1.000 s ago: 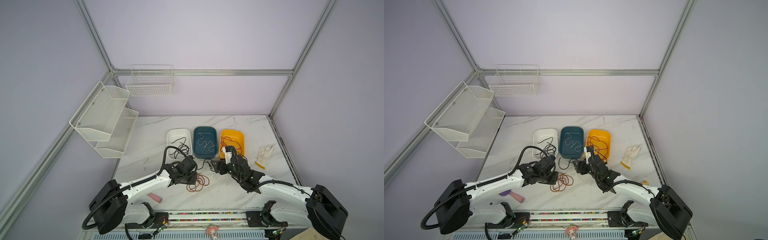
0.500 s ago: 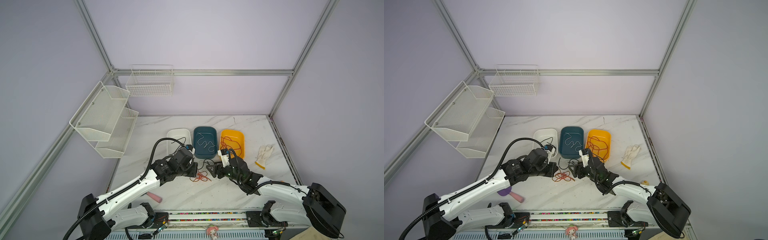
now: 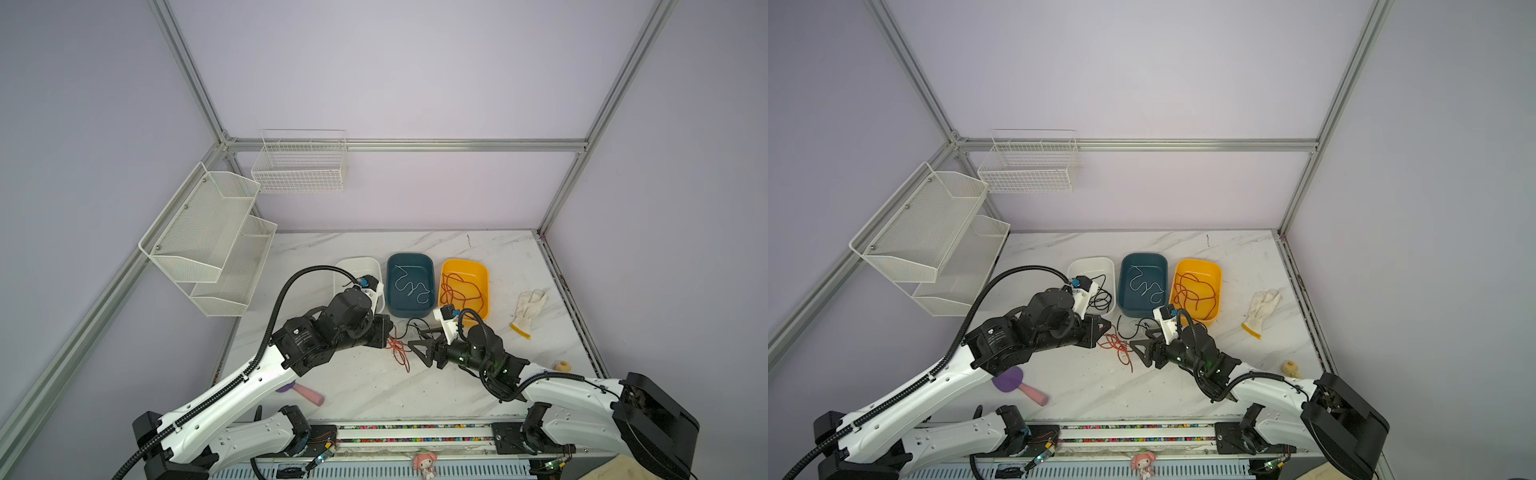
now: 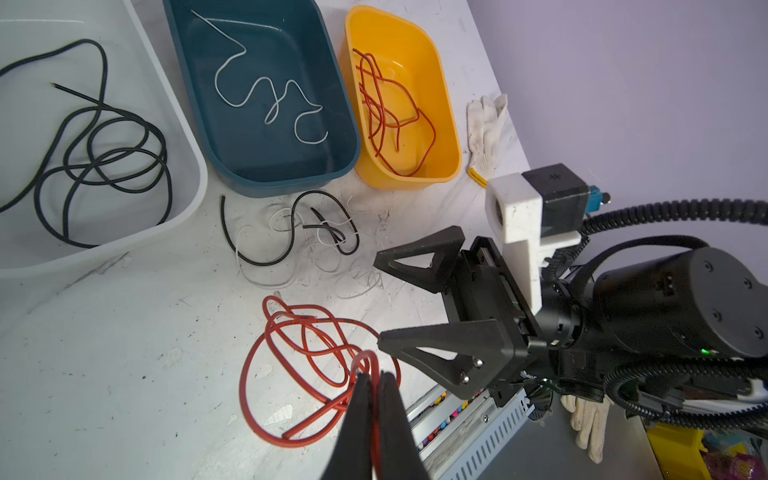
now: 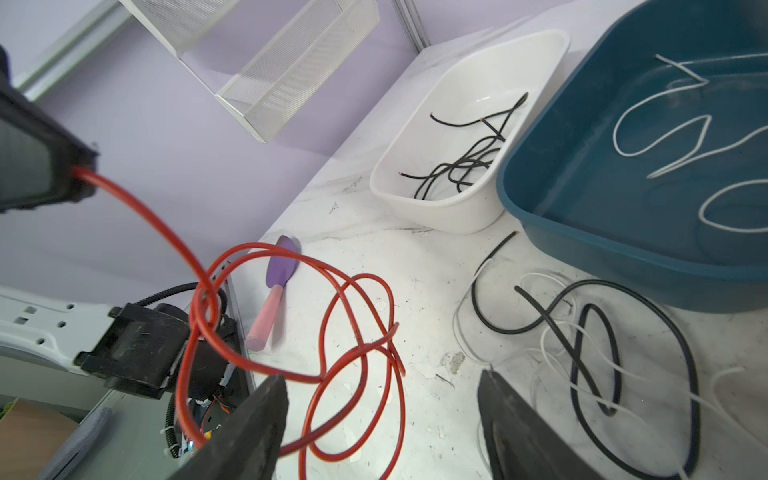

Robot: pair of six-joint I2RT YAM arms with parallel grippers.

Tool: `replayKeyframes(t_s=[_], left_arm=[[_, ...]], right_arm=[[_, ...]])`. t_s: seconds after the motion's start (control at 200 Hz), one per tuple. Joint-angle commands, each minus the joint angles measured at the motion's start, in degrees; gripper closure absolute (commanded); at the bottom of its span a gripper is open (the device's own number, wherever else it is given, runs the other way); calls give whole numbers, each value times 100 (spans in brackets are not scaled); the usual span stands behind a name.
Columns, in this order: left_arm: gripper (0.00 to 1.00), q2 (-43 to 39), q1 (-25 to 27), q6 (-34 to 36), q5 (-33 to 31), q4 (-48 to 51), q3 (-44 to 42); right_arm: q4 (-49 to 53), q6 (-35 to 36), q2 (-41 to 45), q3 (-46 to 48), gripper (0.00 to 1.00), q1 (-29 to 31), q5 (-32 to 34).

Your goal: Untangle the cables

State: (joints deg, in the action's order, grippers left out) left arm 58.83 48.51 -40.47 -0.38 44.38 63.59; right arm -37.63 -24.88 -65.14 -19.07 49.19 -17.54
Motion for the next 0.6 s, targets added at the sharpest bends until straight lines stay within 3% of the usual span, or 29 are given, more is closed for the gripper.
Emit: replayKeyframes(t_s=[0.0, 0.305, 0.595], left_arm=[[100, -130, 32, -208, -357, -17, 659], [100, -30, 27, -361, -450, -80, 952], [100, -27, 28, -415, -175, -171, 940]], right_arm=[[-756, -166, 282, 247, 25, 43, -136], [-1791, -410, 406, 753, 25, 193, -264], [-1393, -95, 65, 436, 33, 474, 454]])
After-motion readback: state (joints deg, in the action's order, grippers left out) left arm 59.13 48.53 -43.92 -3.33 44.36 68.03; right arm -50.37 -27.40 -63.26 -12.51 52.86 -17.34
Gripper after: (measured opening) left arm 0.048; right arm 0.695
